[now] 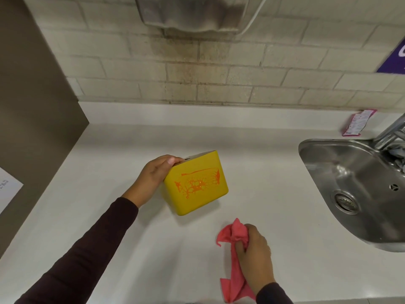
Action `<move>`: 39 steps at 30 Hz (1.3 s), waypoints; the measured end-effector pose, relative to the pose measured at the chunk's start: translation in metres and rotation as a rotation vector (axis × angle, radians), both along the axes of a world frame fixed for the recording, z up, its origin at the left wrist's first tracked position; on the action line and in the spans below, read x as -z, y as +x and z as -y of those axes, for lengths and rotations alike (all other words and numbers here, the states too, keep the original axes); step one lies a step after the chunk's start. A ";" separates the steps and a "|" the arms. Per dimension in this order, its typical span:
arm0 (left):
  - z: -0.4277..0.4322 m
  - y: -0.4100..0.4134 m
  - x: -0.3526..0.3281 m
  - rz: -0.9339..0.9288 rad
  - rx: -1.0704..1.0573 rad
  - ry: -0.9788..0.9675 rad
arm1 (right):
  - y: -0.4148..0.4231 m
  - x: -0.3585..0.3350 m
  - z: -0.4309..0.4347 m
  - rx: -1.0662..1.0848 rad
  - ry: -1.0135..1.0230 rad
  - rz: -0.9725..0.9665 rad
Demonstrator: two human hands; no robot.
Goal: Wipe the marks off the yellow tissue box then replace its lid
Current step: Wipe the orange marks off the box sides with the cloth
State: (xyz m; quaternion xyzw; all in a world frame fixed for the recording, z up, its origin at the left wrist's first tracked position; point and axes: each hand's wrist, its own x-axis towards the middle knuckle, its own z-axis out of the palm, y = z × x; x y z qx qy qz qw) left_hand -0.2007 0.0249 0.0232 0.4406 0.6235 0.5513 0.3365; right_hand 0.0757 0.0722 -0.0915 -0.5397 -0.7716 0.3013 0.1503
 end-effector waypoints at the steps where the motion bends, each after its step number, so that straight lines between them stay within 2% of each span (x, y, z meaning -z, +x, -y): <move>1: 0.000 -0.001 0.000 0.006 0.000 -0.002 | 0.000 -0.002 0.000 -0.011 -0.049 -0.099; 4: 0.000 -0.003 -0.001 0.018 0.002 -0.004 | 0.000 -0.021 -0.008 -0.044 -0.198 -0.328; 8: -0.001 -0.005 -0.002 0.026 0.001 -0.018 | -0.005 -0.076 -0.029 -0.112 -0.251 -0.523; 11: -0.001 -0.008 -0.003 0.040 0.000 -0.024 | -0.016 -0.126 -0.043 -0.108 -0.156 -0.606; 15: 0.002 -0.011 -0.004 0.036 0.025 -0.037 | -0.043 -0.167 -0.051 -0.230 -0.060 -0.692; 20: 0.002 -0.014 -0.005 0.036 0.049 -0.058 | -0.085 -0.155 -0.052 -0.251 0.163 -0.557; 27: -0.002 -0.016 -0.009 0.067 0.021 -0.075 | -0.108 -0.124 -0.047 -0.198 0.313 -0.544; 33: -0.003 -0.020 -0.007 0.082 -0.004 -0.077 | -0.117 -0.127 -0.047 -0.228 0.509 -0.413; 36: -0.003 -0.020 -0.008 0.091 -0.011 -0.071 | -0.114 -0.128 -0.046 -0.263 0.551 -0.387; 39: -0.004 -0.022 -0.008 0.085 -0.005 -0.080 | -0.101 -0.118 -0.041 -0.276 0.505 -0.458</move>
